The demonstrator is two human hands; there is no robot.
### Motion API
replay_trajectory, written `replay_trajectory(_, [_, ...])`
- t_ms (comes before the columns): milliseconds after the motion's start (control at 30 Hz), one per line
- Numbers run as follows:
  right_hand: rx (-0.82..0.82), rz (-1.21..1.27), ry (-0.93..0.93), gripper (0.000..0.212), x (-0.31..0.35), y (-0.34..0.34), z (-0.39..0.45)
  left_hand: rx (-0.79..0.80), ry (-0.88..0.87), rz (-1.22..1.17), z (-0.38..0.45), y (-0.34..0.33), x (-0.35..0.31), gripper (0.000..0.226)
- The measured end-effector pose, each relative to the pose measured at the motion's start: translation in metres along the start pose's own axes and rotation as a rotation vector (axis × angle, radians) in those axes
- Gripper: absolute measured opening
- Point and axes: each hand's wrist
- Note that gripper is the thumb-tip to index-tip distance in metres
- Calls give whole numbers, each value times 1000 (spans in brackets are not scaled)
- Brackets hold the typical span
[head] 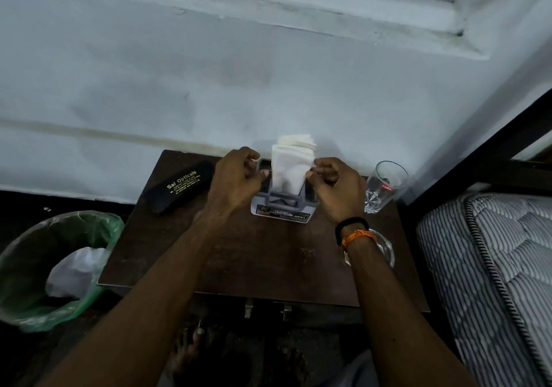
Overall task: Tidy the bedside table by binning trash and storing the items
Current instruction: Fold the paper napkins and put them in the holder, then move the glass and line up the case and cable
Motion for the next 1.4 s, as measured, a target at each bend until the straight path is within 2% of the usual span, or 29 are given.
replay_trajectory(233, [78,-105,-163,7,-12,18,-22,68,192,13,-22,2,11,51])
replay_trajectory(400, [199,-97,-272,9,-13,22,-36,174,320,77,-40,7,15,66])
replay_trajectory(467, [214,-134,-311,10,-12,23,-39,233,352,146,-44,9,16,61])
replay_trajectory(567, [160,-203,-374,6,-11,32,-39,300,376,304,-52,14,16,34])
replay_trajectory(667, [63,-244,-452,1,-14,46,-41,391,268,408,-68,5,12,24])
replay_trajectory(733, [15,-263,-498,3,-16,55,-44,451,77,437,-81,-10,9,23])
replay_trajectory(833, [-44,-266,-532,5,-17,61,-45,457,-250,506,-93,-37,17,33])
replay_trajectory(900, [-68,-266,-545,6,-17,64,-45,449,-349,562,-97,-51,25,42])
replay_trajectory(1067, [-122,-243,-551,11,-25,69,-49,369,-441,619,-106,-65,44,49])
replay_trajectory(1300, [-289,-124,-537,9,-35,63,-47,362,-424,665,-106,-73,46,51])
replay_trajectory(1400, [-341,-104,-511,16,-35,59,-47,362,-423,668,-109,-73,45,51])
Point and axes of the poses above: each hand's wrist, its own z-axis towards the middle knuckle, its own y-axis out of the back of the hand, x = y × z, and after that the axes turned 11 degrees about y, right-handed
